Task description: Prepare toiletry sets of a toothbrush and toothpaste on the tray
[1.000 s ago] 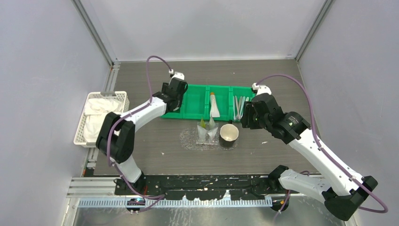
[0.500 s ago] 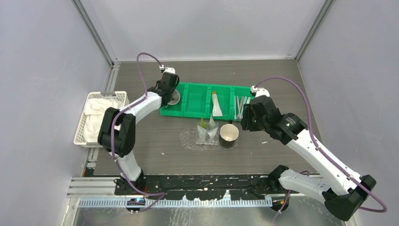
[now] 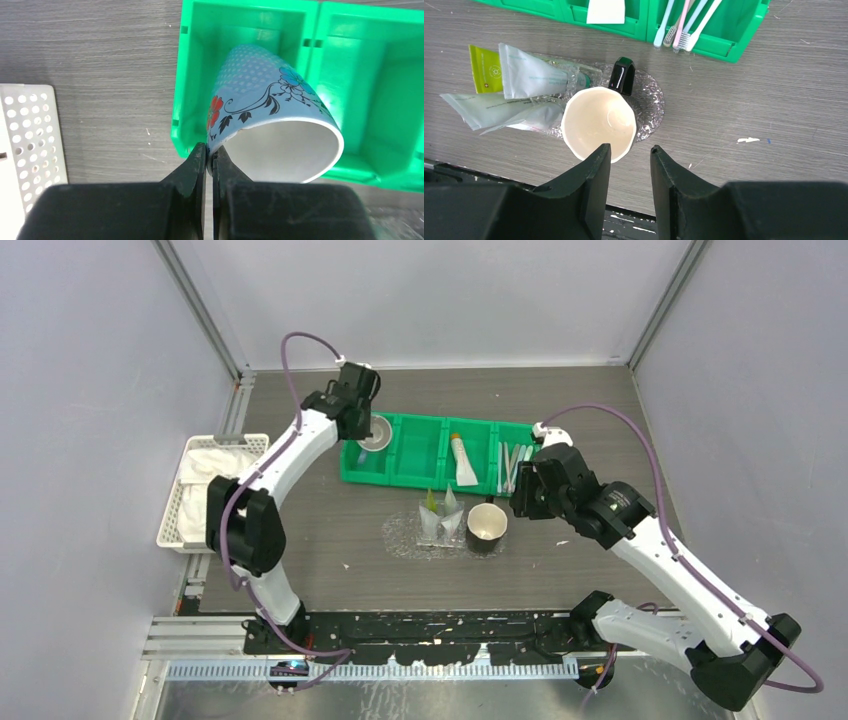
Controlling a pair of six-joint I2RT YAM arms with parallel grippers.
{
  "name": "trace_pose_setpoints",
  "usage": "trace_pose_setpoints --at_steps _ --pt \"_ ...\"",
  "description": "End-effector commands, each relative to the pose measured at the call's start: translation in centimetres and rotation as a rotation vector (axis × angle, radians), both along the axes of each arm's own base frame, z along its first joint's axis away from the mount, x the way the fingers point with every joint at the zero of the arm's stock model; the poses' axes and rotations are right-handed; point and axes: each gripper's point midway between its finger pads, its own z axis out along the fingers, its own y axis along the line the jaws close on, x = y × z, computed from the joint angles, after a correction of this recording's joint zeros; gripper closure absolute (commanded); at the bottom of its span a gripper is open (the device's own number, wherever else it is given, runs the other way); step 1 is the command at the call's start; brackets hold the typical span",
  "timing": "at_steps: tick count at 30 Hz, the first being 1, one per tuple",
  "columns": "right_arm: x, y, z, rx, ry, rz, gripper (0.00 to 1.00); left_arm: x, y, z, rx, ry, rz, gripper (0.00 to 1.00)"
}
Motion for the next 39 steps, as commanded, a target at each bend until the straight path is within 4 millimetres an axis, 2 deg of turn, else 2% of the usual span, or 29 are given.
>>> trace_pose_setpoints --at_steps 1,5,8,11,14,19,21,26,29,39 --pt "-0.4 0.0 2.1 0.050 -0.046 0.002 0.59 -3.7 -0.3 7.7 -0.118 0.030 0.001 0.99" --pt "-1.1 -0.6 3.3 0.033 -0.051 0.014 0.59 -7.3 -1.6 10.8 -0.236 0.107 -0.031 0.99" --pt "-1.7 -1.2 4.1 0.028 -0.050 0.011 0.60 -10.2 -2.7 11.7 -0.319 0.168 -0.068 0.99" --pt "-2.6 -1.6 4.5 0.032 -0.038 0.020 0.60 -13.4 -3.7 10.6 -0.345 0.315 -0.107 0.99" --pt "-3.3 -2.0 4.8 0.036 -0.034 0.021 0.60 -16.3 -3.6 9.8 -0.302 0.421 -0.115 0.99" --pt "-4.0 -1.9 4.3 0.032 -0.001 0.044 0.59 -19.2 -4.1 9.4 -0.307 0.497 -0.109 0.99" --pt "-4.1 -1.7 4.0 0.037 0.007 0.051 0.59 -20.3 -4.7 8.4 -0.306 0.551 -0.113 0.99" --pt "-4.5 -1.5 3.6 0.048 0.013 0.074 0.59 -21.0 -4.3 6.9 -0.265 0.616 -0.067 0.99" --pt "-4.6 -1.3 3.2 0.058 0.017 0.088 0.59 -21.5 -4.9 5.5 -0.278 0.686 -0.060 0.99" --pt "-5.2 -1.1 3.3 0.085 0.009 0.114 0.59 -20.6 -6.0 1.6 -0.272 0.762 -0.028 0.99"
